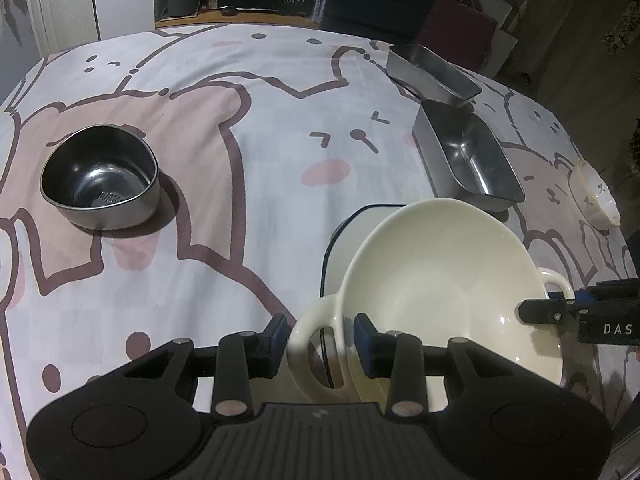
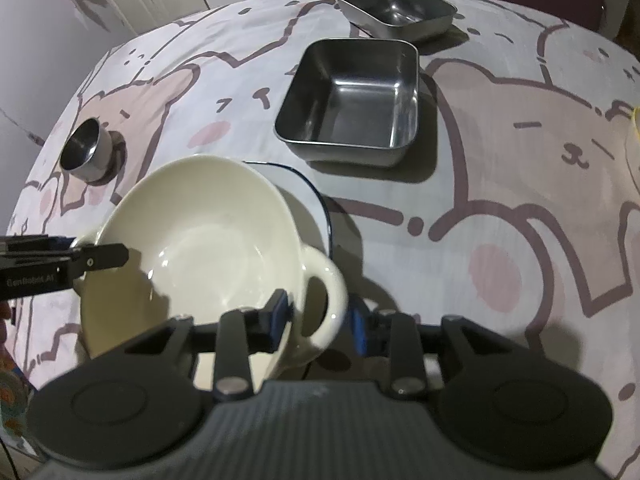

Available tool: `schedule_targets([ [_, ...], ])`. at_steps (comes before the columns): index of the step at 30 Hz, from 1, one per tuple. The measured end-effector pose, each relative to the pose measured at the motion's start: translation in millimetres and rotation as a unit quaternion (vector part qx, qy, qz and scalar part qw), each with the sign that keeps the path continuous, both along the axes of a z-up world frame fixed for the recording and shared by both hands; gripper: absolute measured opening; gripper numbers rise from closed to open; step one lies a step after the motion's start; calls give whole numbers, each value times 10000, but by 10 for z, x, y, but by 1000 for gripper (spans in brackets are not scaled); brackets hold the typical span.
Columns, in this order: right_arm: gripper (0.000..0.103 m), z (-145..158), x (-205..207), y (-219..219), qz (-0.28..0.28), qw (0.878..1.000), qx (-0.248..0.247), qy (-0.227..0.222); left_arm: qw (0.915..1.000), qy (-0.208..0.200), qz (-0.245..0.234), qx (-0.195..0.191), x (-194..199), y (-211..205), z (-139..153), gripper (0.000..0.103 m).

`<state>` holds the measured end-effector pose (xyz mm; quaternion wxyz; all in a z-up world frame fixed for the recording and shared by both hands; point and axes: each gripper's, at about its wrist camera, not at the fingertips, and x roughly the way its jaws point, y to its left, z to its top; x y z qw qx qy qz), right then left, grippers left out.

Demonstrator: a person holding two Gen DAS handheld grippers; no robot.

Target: Organize plates and bowls

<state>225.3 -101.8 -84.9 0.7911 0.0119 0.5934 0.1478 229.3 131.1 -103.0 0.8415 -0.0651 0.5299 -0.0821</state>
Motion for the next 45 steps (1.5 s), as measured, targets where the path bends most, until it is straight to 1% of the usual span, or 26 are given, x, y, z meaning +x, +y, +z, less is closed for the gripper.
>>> schedule_targets([
  [6,39,-14,18,-15,-22,9999,95,51,10000,28,52,23,8,-6,3,41],
  [9,39,-12,11,3,10,10000,57,27,9999,28,61,85,5,-30,9,41],
  [15,41,-10,-1,19,57,10000,-3,-17,9997,53,18,232,-6,-72,25,41],
  [18,44,-10,-6,22,59,10000,-8,-21,9996,73,-7,267,-20,-80,29,41],
  [20,50,-6,-8,18,65,10000,-7,-26,9995,96,-11,306,-34,-83,29,44],
  [22,54,8,-12,6,58,10000,36,-56,9993,113,-4,356,-50,-82,33,58],
  [27,59,64,-44,-25,68,9998,165,-127,9993,65,-19,369,-102,-94,85,69],
  [30,63,86,-67,-43,70,9996,192,-168,9991,57,-59,420,-129,-124,114,71],
  [33,69,116,-91,-68,64,9995,216,-233,9988,14,-72,482,-167,-141,149,83],
  [35,79,136,-106,-85,58,9994,236,-259,9986,-36,-71,522,-193,-153,185,88],
  [37,86,166,-131,-103,80,9991,258,-328,9985,-88,-77,529,-229,-166,224,94],
  [39,92,203,-160,-119,117,9987,279,-402,9982,-129,-85,577,-258,-185,260,96],
  [41,101,225,-185,-129,143,9984,297,-453,9978,-178,-95,627,-279,-202,294,98],
  [42,103,239,-204,-138,171,9982,300,-482,9977,-202,-92,648,-290,-210,309,100],
  [45,102,272,-249,-156,223,9977,302,-556,9975,-263,-87,655,-322,-233,361,103],
])
